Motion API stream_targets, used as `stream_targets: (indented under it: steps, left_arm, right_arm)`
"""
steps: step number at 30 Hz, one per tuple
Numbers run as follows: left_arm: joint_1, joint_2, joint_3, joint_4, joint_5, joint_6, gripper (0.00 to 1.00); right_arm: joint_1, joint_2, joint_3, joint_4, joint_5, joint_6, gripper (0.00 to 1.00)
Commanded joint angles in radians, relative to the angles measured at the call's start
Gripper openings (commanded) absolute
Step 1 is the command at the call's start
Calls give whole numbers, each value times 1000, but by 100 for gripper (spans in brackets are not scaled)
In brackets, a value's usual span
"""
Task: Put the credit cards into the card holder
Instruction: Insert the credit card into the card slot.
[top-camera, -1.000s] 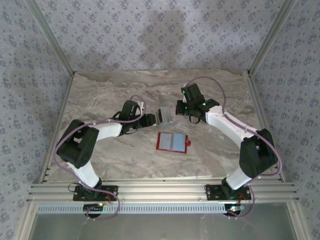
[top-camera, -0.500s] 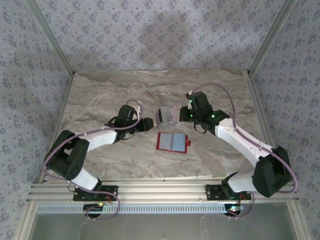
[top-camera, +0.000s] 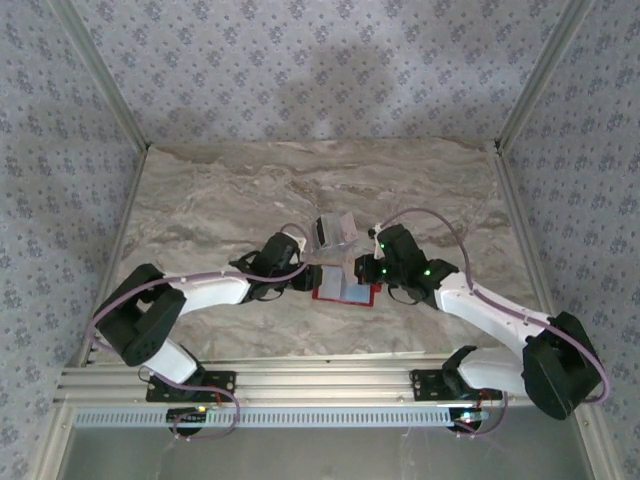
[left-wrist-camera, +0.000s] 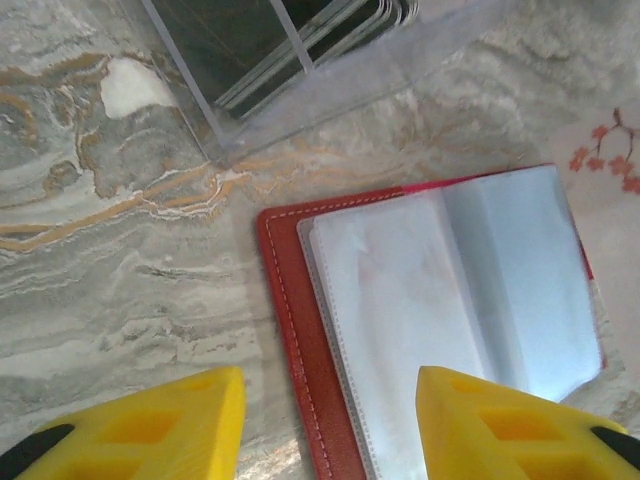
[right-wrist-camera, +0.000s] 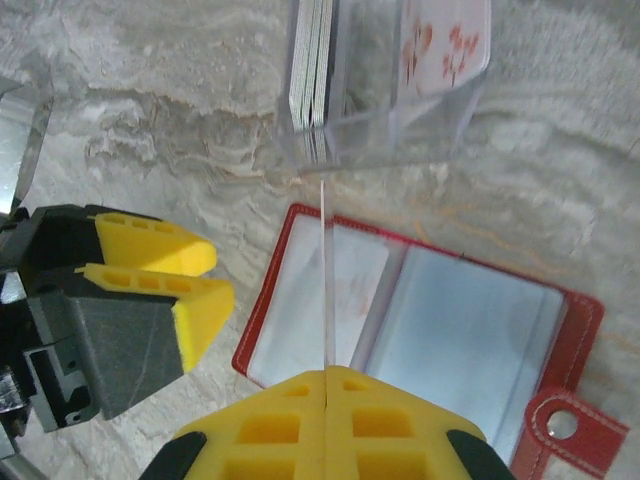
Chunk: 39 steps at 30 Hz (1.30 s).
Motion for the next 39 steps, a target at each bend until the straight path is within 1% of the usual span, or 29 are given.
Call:
stream_targets:
  steps: [1, 6, 11, 22, 39]
  left_arm:
    - [-24, 39, 42, -38, -74, 29, 48]
    - [-56, 76, 69, -55, -115, 34, 46]
    - [-77, 84, 63, -50, -130, 31, 44]
    - [-88, 106, 26, -21, -144, 20, 41]
    - [-105, 104, -11, 10, -144, 3, 39]
  right_arm:
    - [17, -16, -49, 81, -69, 57, 0]
    - [20, -42, -118, 108, -88, 79, 0]
    - [16, -24, -165, 166, -139, 112, 0]
    - [-52, -79, -213, 146, -156, 129, 0]
    - [-101, 5, -228, 204, -213, 156, 0]
